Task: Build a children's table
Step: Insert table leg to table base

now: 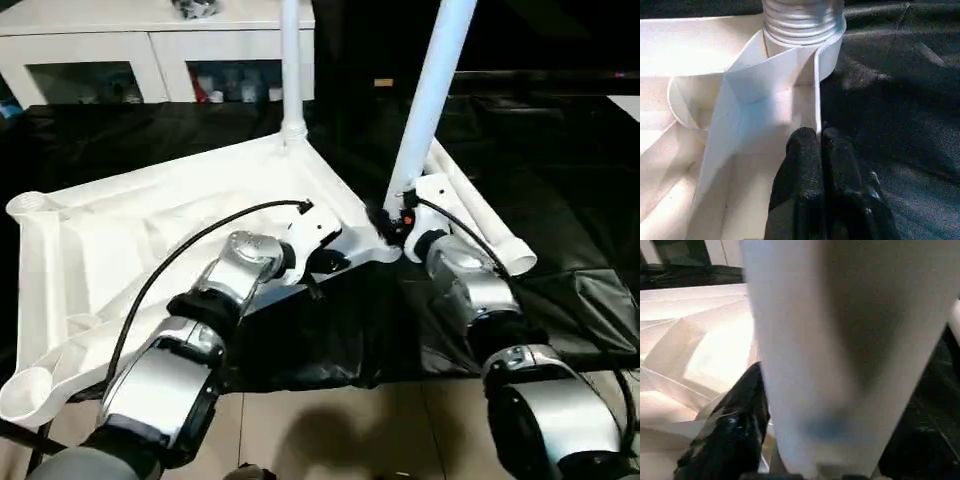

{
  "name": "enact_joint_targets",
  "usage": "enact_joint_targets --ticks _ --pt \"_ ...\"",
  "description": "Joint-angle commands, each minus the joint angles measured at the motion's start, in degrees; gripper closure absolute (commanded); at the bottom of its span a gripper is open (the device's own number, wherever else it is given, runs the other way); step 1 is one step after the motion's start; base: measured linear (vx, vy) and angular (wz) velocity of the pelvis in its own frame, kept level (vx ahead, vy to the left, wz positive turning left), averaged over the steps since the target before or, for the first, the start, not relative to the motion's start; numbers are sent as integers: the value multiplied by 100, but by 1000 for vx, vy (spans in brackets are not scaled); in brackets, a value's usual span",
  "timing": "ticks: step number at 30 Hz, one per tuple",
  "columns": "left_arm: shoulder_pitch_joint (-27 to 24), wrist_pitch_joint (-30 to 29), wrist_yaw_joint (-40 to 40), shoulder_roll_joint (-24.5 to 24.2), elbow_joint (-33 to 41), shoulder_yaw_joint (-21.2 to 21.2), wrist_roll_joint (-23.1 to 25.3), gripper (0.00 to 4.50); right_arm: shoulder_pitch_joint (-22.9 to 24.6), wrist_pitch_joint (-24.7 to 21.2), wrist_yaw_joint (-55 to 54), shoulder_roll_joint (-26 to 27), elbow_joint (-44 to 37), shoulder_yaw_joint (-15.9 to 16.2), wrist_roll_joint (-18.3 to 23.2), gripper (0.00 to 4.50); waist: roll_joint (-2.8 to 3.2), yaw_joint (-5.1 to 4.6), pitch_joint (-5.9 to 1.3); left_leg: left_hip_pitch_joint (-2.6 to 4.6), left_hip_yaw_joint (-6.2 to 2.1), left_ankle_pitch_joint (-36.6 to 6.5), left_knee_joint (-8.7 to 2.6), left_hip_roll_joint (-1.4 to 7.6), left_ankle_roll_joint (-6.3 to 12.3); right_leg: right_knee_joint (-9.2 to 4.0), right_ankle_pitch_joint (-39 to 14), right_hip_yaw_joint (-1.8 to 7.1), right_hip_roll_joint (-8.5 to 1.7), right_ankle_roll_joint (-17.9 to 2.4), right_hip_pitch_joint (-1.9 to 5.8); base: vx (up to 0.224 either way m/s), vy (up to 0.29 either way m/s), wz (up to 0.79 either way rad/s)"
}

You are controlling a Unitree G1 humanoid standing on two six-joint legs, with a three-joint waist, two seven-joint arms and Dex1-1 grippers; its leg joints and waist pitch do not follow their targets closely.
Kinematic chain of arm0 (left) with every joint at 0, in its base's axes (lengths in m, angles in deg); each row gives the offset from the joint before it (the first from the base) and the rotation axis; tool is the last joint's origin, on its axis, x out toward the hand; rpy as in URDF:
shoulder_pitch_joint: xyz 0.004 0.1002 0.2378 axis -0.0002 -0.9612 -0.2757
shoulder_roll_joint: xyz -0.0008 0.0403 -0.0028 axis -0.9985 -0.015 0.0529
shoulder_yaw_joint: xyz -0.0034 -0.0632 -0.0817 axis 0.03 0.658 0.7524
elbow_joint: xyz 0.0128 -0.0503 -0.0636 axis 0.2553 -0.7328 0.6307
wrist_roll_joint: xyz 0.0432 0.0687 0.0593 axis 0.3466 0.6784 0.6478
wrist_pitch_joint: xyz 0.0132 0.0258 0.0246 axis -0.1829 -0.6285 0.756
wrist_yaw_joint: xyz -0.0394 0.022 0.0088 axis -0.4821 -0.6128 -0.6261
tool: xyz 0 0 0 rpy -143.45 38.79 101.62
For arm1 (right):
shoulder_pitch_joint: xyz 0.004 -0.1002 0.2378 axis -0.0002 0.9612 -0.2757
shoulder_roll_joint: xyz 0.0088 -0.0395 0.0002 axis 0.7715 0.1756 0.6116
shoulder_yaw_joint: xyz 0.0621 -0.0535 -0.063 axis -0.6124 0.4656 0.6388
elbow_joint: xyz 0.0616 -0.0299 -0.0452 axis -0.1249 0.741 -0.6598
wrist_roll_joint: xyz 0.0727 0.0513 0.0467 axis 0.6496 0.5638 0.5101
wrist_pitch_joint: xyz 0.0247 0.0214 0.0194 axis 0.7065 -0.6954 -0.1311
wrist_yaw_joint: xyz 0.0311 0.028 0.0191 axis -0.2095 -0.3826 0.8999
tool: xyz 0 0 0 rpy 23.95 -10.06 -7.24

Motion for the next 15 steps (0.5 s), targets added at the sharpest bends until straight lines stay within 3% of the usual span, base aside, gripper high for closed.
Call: enact_joint_targets --ticks 1,2,9,15 --pt "77 361 -133 68 440 -45 -88 450 138 -63 369 257 272 182 4 135 7 13 -372 127 -217 -1995 -456 367 55 -472 -1323 278 -434 -1426 232 0 0 0" --pt "58 391 -188 52 469 -51 -103 450 136 -2 424 244 278 179 -3 110 14 16 -375 129 -211 -1934 -451 372 83 -463 -1243 281 -436 -1459 232 0 0 0" --pt "-31 644 -578 -116 507 -122 -96 450 234 102 851 -2 83 264 -86 54 29 63 -404 100 -175 -1314 -397 374 370 -379 -557 263 -425 -1639 274 0 0 0" --pt "-136 798 -1173 -277 584 -179 -169 450 318 147 1286 -313 19 316 -172 50 77 128 -409 104 -161 -1204 -374 395 445 -348 -396 244 -413 -1733 266 0 0 0"
